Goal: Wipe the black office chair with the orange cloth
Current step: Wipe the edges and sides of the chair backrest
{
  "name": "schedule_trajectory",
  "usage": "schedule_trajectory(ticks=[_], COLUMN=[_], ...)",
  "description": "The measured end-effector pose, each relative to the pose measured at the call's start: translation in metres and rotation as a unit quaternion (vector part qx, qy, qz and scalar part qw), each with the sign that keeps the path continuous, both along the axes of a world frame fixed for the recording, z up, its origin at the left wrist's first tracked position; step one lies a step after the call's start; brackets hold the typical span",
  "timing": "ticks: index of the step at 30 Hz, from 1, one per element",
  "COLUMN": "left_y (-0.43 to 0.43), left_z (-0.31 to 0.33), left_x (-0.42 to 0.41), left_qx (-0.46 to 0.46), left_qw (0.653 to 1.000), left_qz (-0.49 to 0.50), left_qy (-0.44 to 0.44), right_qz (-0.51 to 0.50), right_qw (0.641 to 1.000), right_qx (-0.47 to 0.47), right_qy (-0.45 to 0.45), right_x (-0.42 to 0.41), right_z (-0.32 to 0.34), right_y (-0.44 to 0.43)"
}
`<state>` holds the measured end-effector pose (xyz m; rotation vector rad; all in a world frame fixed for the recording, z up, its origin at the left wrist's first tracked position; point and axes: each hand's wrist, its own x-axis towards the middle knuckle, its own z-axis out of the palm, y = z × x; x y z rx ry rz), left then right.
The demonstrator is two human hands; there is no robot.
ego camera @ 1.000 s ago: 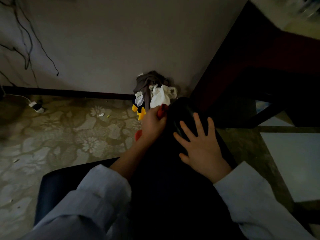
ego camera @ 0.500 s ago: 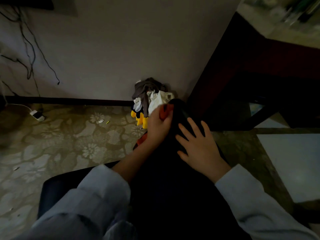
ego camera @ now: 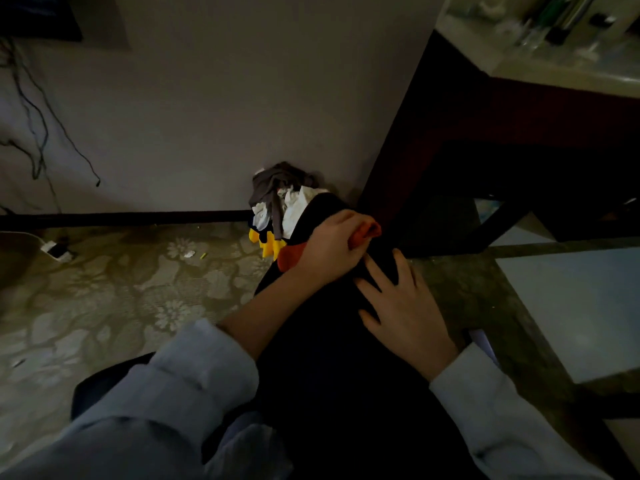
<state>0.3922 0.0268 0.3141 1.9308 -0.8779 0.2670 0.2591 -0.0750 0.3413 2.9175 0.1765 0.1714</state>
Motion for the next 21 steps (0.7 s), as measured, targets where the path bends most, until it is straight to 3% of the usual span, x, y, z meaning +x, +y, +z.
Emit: schedule_trajectory(ticks=[2,6,10,13,17,21], left_y=[-0.001,-0.014,-0.011,-0.008,0.002,0.004], left_z=[0.008,0.025,0.026,0.022,0.003,-0.011], left_x=[0.021,0.044,0.029,-0.002,-0.049,-0.043], left_qx=[0.041,0.082,0.103,0.086,-0.005,-0.038], left_qw=[0.998,0.985,0.988,0.995,0.998,0.999], left_qz=[0.045,0.131,0.107,0.032,-0.05,0.002], left_qy=[-0.006,0.072,0.051,0.04,0.026,0.037], right_qz=[-0.005,-0.022,-0.019,-0.019,-0.003,-0.035], right_qw=[1.0,0.999,0.998,0.997,0.998,0.997], right_qx=[0.001,0.007,0.014,0.02,0.0,0.001], right_qy=[-0.011,-0.037,-0.064,-0.066,-0.063,-0.065], right_x=[-0.003,-0.01,-0.015,-0.016,-0.038,-0.081], right_z=[0.0,-0.001,-0.003,-0.001,-0.007,-0.011], right_y=[0.001,-0.001,0.0,0.002,-0.002,-0.013])
